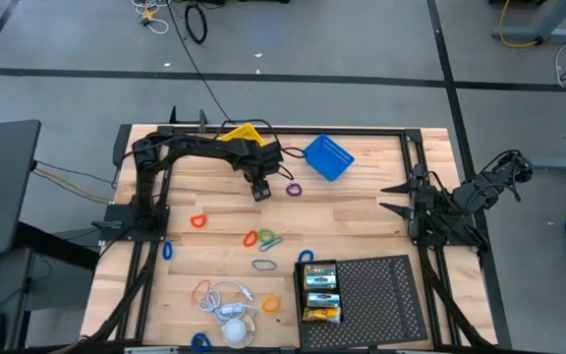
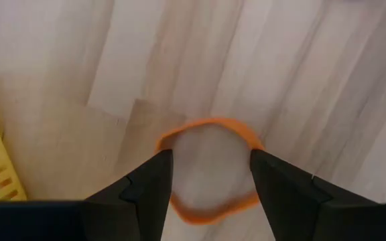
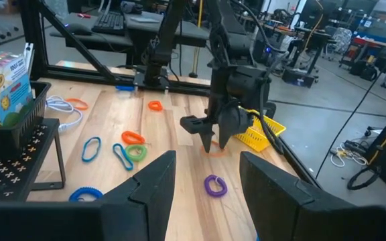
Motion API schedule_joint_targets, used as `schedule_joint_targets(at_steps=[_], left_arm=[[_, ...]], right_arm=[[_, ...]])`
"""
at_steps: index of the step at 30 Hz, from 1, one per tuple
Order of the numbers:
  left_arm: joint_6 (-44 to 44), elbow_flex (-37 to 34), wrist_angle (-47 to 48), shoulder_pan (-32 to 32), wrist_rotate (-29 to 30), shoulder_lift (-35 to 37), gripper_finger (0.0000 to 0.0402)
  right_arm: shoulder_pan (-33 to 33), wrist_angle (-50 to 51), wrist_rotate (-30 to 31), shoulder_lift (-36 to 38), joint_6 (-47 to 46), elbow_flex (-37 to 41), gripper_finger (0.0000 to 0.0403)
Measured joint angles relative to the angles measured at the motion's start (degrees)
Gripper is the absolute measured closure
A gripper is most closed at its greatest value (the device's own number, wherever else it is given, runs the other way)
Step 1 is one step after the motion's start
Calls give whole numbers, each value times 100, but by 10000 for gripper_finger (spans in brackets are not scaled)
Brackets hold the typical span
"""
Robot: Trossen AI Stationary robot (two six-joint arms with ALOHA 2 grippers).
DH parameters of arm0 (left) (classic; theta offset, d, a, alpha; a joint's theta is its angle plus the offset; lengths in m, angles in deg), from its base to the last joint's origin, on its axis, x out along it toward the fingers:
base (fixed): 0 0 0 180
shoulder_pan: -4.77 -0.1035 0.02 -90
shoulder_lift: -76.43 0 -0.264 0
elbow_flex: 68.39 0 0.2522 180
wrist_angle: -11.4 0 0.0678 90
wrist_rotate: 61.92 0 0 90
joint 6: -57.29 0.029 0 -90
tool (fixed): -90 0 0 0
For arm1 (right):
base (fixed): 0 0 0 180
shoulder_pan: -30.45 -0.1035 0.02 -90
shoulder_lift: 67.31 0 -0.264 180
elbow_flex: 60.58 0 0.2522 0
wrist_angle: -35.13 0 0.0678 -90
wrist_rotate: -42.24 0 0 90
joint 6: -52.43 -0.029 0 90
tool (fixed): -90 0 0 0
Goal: Pick & Place Office Desk Supplies
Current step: Put the orange rubber band into the yellow basket
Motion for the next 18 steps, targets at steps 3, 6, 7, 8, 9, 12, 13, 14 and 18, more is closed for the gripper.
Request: schedule_joint_targets(at_steps=[3,6,7,8,9,12,13,14,18], left_arm=[[48,5,0,-4,-202,-38,199],[42,3,0,7,-246,-45,223],[15,3,1,5,-267,-46,232],[-2,3,3,5,-250,-49,241],[-2,3,3,9,-199,-45,249],[-4,-14,-4,21,-85,17,262],[-5,-23,-16,21,-91,57,263],[-13,-33,-11,21,-114,107,261],[1,-34,-65,64,-170,314,243]], right_arm=[[2,4,0,0,0,-1,227],[0,6,0,0,0,0,227],[2,6,0,0,0,-1,227],[1,6,0,0,0,1,227],[0,6,0,0,0,1,227],[0,6,2,0,0,-1,227],[0,8,2,0,0,1,227],[2,7,2,0,0,1,227],[0,10,4,0,-47,-1,227]])
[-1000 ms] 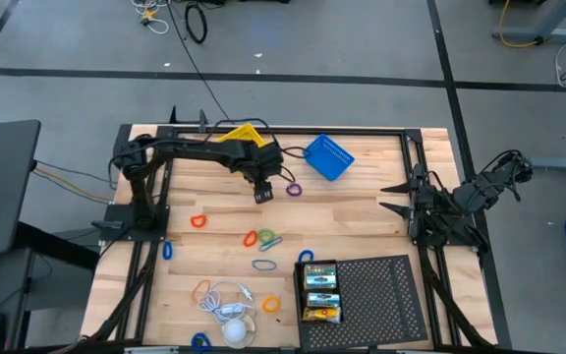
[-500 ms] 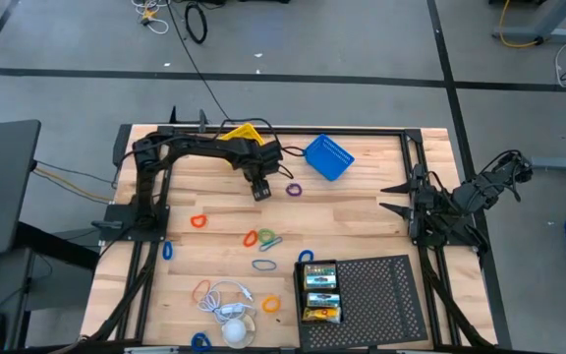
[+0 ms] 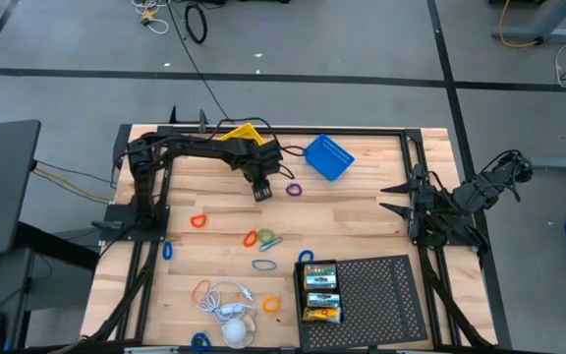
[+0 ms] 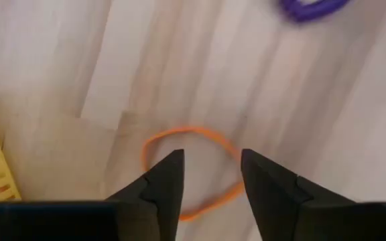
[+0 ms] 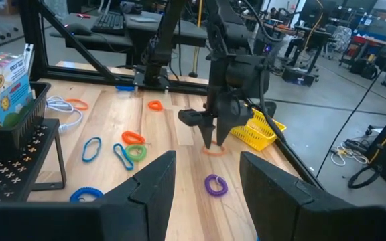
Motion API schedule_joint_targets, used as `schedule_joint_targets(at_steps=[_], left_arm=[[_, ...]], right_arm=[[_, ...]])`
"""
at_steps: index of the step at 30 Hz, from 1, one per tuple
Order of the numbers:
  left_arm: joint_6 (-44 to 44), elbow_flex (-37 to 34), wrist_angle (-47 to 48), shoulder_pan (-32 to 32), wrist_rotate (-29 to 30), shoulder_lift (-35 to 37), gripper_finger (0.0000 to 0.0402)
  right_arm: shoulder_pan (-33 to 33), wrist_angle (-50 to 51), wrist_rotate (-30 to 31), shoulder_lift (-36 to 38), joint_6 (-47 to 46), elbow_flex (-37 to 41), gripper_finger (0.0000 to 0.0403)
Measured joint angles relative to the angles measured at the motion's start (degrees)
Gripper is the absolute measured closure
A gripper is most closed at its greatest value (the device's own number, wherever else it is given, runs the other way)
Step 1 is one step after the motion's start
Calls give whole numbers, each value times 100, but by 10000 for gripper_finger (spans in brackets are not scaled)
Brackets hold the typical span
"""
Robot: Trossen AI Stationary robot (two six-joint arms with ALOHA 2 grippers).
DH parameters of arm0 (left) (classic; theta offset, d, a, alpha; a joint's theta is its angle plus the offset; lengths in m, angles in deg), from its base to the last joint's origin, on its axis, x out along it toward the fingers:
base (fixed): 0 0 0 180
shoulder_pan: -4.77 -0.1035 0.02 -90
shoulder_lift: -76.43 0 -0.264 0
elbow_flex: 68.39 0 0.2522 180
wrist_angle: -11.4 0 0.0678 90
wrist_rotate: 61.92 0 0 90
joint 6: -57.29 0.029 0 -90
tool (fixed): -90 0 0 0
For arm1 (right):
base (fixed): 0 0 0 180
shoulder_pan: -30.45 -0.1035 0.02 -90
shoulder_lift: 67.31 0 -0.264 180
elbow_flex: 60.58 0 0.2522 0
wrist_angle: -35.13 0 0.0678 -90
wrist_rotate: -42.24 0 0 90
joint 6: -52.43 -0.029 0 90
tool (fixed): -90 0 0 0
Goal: Pick & Place Office Desk Supplies
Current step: Put the orange rubber band into the yellow basket
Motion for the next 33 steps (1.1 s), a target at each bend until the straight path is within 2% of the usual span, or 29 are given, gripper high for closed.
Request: schedule_joint_targets(at_steps=[5,10,17,23,28,33], left_arm=[[184,2,-50,156,-384,29,210],[180,3,-111,270,-349,17,187],[-5,7,-117,235,-105,-120,191],[-59,20,-57,251,-156,-324,201],[-86,44,-29,253,-210,-399,233],[-86,37,-23,257,-289,-407,322]], right_arm=[[2,16,0,0,-9,0,227],[0,16,2,0,-41,1,227],[0,13,22,0,-51,2,227],[2,2,21,0,-67,1,227],[2,-6,18,0,-67,2,227],[1,-6,18,0,-67,0,227]])
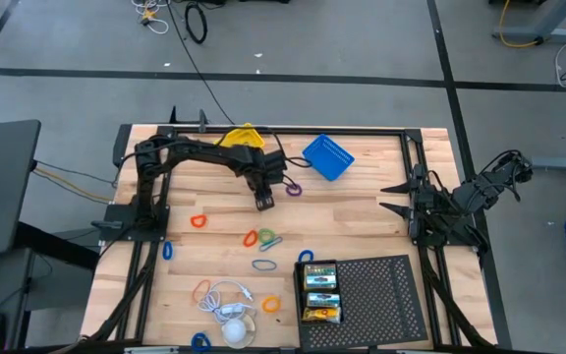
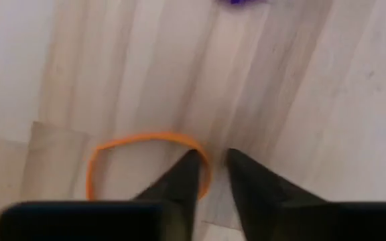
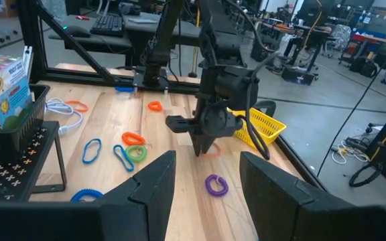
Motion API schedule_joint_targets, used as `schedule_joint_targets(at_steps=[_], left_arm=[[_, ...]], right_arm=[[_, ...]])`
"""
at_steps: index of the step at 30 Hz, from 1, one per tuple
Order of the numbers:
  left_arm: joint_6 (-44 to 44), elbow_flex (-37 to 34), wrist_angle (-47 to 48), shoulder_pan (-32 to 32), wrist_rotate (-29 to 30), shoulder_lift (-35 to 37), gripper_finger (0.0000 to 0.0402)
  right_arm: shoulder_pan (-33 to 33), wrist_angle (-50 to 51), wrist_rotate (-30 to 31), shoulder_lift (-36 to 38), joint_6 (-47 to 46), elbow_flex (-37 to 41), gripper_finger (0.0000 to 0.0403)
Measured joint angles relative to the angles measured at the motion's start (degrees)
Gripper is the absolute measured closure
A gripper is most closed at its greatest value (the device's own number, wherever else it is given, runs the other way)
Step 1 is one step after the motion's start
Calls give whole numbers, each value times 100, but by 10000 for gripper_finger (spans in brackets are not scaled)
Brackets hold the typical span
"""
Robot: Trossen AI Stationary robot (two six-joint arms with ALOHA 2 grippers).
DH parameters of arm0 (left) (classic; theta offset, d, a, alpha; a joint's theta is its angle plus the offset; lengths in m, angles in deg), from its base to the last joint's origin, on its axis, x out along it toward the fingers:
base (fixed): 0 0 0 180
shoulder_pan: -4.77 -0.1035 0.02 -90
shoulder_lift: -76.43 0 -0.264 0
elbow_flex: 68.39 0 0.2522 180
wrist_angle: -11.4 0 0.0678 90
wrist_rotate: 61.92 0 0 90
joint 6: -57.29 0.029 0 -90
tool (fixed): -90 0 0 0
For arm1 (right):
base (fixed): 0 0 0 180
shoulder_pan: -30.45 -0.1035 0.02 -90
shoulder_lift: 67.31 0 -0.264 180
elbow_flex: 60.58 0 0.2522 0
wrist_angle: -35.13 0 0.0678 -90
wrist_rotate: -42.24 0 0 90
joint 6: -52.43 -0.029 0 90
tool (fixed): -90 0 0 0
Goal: Pick & Place Office Desk Supplies
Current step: Put the orange rubber band into the yellow basket
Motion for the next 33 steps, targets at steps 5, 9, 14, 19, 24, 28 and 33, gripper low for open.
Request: schedule_joint_targets(at_steps=[5,9,14,19,24,28,33], left_arm=[[85,-4,-19,67,99,-4,394],[96,-24,-21,210,412,93,398],[46,-46,125,391,738,490,399],[28,-37,299,505,854,969,400],[36,-31,512,458,1319,1516,400],[46,-31,833,275,1786,1893,400],[163,-31,1032,-210,2071,2038,401]], right_arm=[[-1,0,-2,0,2,0,227],[1,2,-6,0,2,1,227],[-1,7,-26,0,4,0,227],[1,13,-24,0,24,1,227],[1,15,-20,0,20,0,227],[0,16,-20,0,20,2,227],[1,15,-17,0,16,2,227]])
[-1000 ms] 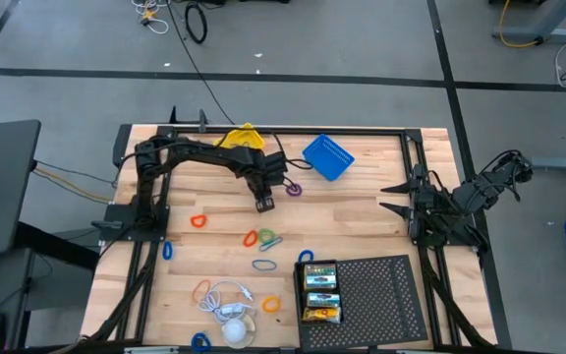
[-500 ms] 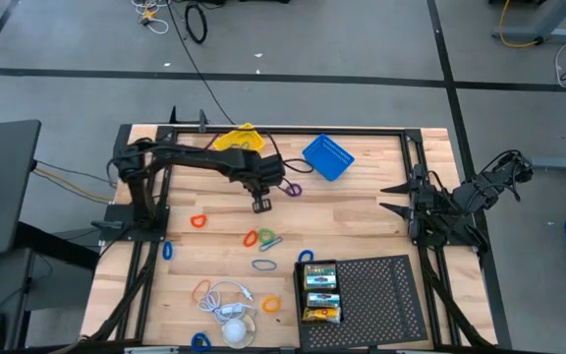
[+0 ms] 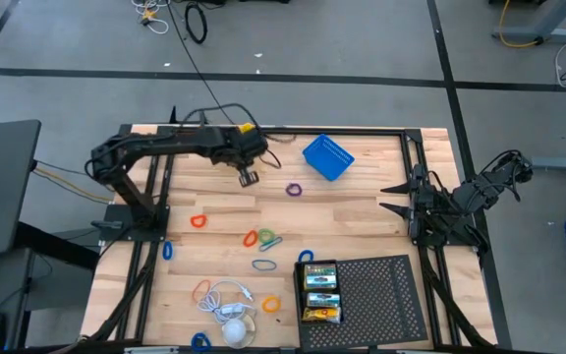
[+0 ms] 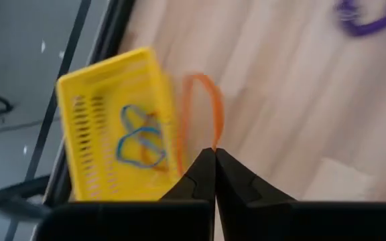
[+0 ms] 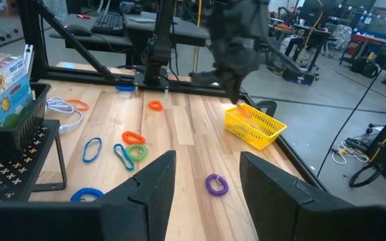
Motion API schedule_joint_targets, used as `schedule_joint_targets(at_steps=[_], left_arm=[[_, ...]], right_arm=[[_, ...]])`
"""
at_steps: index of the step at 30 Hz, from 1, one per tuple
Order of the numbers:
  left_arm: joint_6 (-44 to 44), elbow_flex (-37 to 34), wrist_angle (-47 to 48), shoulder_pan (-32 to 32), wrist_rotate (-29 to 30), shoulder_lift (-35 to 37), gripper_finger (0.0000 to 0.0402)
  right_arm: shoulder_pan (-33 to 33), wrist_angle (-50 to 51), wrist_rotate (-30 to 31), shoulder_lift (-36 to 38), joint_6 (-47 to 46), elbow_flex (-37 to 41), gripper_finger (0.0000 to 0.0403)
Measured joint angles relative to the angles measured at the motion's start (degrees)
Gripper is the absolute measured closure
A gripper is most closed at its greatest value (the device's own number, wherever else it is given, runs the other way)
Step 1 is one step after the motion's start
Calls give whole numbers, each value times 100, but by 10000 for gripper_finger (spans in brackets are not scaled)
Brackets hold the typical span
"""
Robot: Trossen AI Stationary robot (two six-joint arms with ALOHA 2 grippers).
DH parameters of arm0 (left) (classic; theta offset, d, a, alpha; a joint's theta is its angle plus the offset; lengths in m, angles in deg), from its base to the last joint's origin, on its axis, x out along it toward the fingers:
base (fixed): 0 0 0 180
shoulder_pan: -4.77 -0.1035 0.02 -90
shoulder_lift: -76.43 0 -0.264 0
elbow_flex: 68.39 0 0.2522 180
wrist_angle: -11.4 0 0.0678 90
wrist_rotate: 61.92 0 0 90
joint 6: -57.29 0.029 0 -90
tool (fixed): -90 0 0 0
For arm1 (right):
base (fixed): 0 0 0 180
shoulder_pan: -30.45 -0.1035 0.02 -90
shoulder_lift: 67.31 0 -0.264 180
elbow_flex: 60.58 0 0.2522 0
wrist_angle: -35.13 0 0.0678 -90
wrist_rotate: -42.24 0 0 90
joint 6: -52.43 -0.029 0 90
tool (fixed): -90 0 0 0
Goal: Pick & Place Office Desk Supplies
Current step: Put the orange rubber band into the yellow basket
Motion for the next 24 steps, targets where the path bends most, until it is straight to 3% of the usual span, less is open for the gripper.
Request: schedule_joint_targets(at_steps=[6,14,24], left_arm=[[287,4,79,-868,-141,-176,401],[513,4,-34,-1612,-1556,-212,391],[681,4,-126,-1681,-1588,-214,293]], right_arm=[[0,0,1,0,-16,-1,227],[0,54,-6,0,-57,-1,227],[-1,81,-9,0,-56,0,227]])
